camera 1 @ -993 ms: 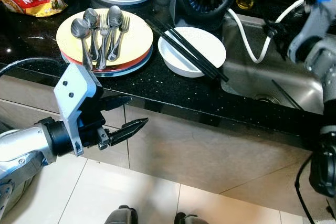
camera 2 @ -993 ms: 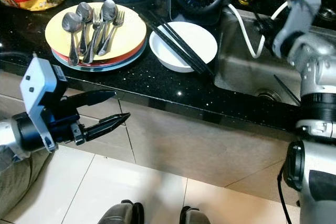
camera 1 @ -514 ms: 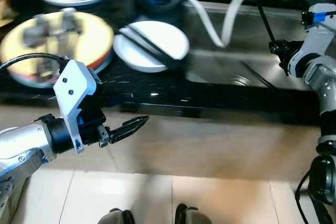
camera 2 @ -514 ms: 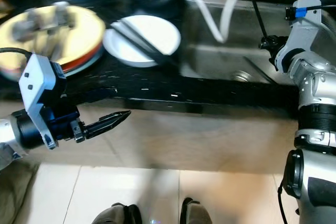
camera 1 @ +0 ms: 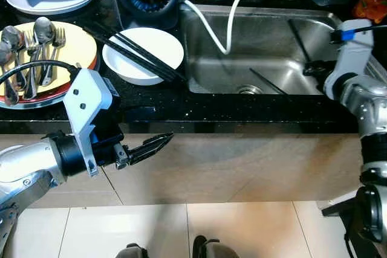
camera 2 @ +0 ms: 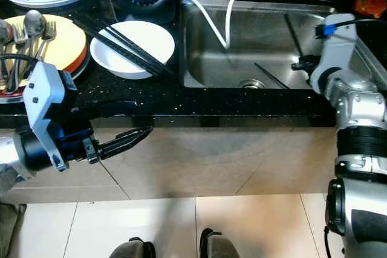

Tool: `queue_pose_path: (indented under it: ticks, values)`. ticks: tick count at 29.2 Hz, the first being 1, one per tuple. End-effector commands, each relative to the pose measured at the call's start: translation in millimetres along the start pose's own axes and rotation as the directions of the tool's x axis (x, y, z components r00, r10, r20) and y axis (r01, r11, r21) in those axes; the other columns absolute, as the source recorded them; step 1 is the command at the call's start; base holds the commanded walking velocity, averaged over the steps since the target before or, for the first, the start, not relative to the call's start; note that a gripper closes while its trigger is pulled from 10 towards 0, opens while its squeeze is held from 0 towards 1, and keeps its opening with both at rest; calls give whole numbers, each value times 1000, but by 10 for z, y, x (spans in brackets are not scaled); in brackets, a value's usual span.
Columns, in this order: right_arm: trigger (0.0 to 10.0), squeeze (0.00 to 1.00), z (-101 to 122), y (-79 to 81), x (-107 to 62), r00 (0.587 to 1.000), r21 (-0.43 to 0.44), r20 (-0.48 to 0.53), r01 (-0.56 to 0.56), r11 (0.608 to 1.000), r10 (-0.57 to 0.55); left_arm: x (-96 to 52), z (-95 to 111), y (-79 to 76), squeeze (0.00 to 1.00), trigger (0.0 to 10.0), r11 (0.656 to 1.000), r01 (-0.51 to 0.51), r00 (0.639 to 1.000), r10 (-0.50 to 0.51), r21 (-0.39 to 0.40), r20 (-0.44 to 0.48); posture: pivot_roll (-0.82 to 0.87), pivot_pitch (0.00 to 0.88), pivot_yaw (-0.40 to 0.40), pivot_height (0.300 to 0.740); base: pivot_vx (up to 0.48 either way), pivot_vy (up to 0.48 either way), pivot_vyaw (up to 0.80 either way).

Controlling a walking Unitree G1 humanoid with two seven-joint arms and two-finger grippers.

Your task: Kitchen organization

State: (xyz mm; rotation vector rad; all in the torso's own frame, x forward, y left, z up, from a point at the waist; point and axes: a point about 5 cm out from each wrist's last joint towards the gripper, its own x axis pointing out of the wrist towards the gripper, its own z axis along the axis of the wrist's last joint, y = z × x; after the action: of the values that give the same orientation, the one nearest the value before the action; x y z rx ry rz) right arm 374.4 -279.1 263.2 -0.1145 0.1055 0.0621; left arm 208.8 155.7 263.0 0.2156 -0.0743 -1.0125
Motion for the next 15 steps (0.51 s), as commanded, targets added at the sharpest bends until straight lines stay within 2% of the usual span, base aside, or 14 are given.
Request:
queue_pose_path:
  ticks: [1, 2, 5, 11, 12, 13, 14, 15]
  values:
    - [10000, 702, -14, 1, 1, 1000, -19, 4, 13, 1000, -13, -1, -8, -16, 0, 10000, 1000, 7, 1000, -7, 3, -4, 144, 174, -59, 740, 0, 0, 0]
    - [10000, 1000, -25, 16, 22, 1000, -17, 3, 25, 1000, -25, -2, -7, -18, 0, 10000, 1000, 7, 1000, -7, 3, -3, 144, 175, -61, 740, 0, 0, 0]
    - [10000, 1000, 6, 105, 94, 998, -15, 39, 41, 999, -40, -4, -7, -22, 0, 10000, 1000, 4, 1000, -4, 2, -3, 145, 176, -63, 740, 0, 0, 0]
    - [10000, 1000, 110, 210, 130, 993, 5, 114, 25, 1000, -25, -7, -5, -26, 0, 10000, 1000, 1, 1000, -1, 2, -2, 150, 181, -65, 740, 0, 0, 0]
    - [10000, 267, 152, 270, 123, 990, 17, 141, -31, 999, 29, -10, -6, -26, 0, 10000, 1000, -1, 1000, 1, 2, -3, 150, 181, -65, 740, 0, 0, 0]
    - [10000, 0, 225, 363, 102, 976, 40, 188, -122, 992, 113, -13, -9, -25, 0, 10000, 1000, -3, 1000, 3, 0, -3, 147, 181, -66, 740, 0, 0, 0]
    - [10000, 0, 329, 488, 56, 940, 51, 256, -245, 968, 225, -17, -14, -24, 0, 10000, 1000, -5, 1000, 5, -1, -5, 146, 182, -66, 740, 0, 0, 0]
    - [10000, 0, 329, 488, 56, 940, 51, 256, -245, 968, 225, -17, -14, -24, 0, 10000, 1000, -5, 1000, 5, -1, -5, 146, 182, -66, 740, 0, 0, 0]
